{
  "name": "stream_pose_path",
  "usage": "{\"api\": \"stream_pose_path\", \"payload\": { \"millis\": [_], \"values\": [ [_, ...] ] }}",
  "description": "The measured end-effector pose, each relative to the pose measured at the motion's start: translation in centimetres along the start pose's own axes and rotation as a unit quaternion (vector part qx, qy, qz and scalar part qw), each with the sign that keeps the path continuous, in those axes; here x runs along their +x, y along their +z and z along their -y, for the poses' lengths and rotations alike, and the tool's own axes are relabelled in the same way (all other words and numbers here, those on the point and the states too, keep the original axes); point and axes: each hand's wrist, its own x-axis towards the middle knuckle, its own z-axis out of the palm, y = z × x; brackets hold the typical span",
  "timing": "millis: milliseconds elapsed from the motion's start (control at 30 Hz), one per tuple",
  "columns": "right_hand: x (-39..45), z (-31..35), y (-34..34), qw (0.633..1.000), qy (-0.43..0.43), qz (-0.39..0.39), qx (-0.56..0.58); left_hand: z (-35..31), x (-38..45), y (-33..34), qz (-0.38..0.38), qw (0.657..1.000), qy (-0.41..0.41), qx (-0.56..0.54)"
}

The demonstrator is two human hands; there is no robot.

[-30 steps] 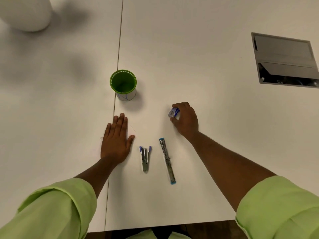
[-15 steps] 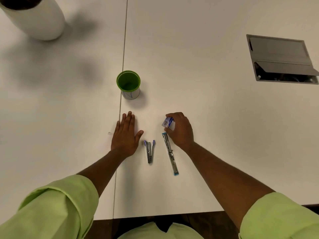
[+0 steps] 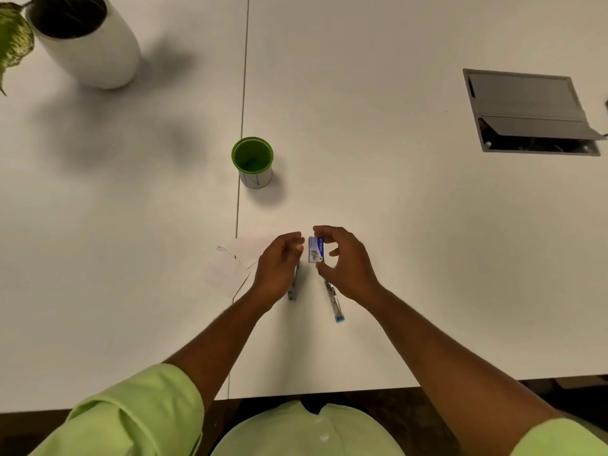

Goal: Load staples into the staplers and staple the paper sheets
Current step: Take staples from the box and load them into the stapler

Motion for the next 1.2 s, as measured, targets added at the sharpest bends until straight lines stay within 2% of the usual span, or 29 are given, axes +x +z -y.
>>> {"api": "stream_pose_path", "payload": {
  "millis": [100,233,333,433,533,633,700,900,1200],
  "values": [
    [-0.8,1.3,-0.7,0.999,-0.014,0.039,0.025,-1.3,-0.9,0.0,0.060,0.983,-0.065,-0.164],
    [-1.3,2.1,-1.4,0.997,-0.024,0.062,0.047,-2.1,-1.7,-0.4,0.083,0.966,-0.068,-0.234],
    [-1.8,2.2,-1.4,0.995,-0.027,0.009,0.096,-2.2,-1.8,-0.5,0.060,0.950,-0.086,-0.296],
    [-2.6,2.2,-0.6,0.985,0.038,-0.055,0.159,-2.5,-2.0,-0.4,0.029,0.924,-0.111,-0.364],
    [-3.4,2.2,0.4,0.962,0.135,-0.079,0.222,-2.5,-2.3,-0.1,0.008,0.931,-0.101,-0.351],
    [-4.0,2.5,1.0,0.939,0.170,-0.090,0.286,-2.3,-2.6,0.0,-0.007,0.944,-0.088,-0.316],
    [-4.2,2.7,1.1,0.933,0.179,-0.092,0.300,-2.2,-2.7,0.1,-0.019,0.950,-0.087,-0.300],
    [-4.0,3.0,1.1,0.947,0.173,-0.097,0.253,-2.3,-3.1,0.5,-0.052,0.961,-0.088,-0.256],
    [-3.5,1.8,0.0,0.939,0.183,-0.070,0.282,-2.7,-3.2,0.7,-0.062,0.956,-0.111,-0.263]
  ]
}}
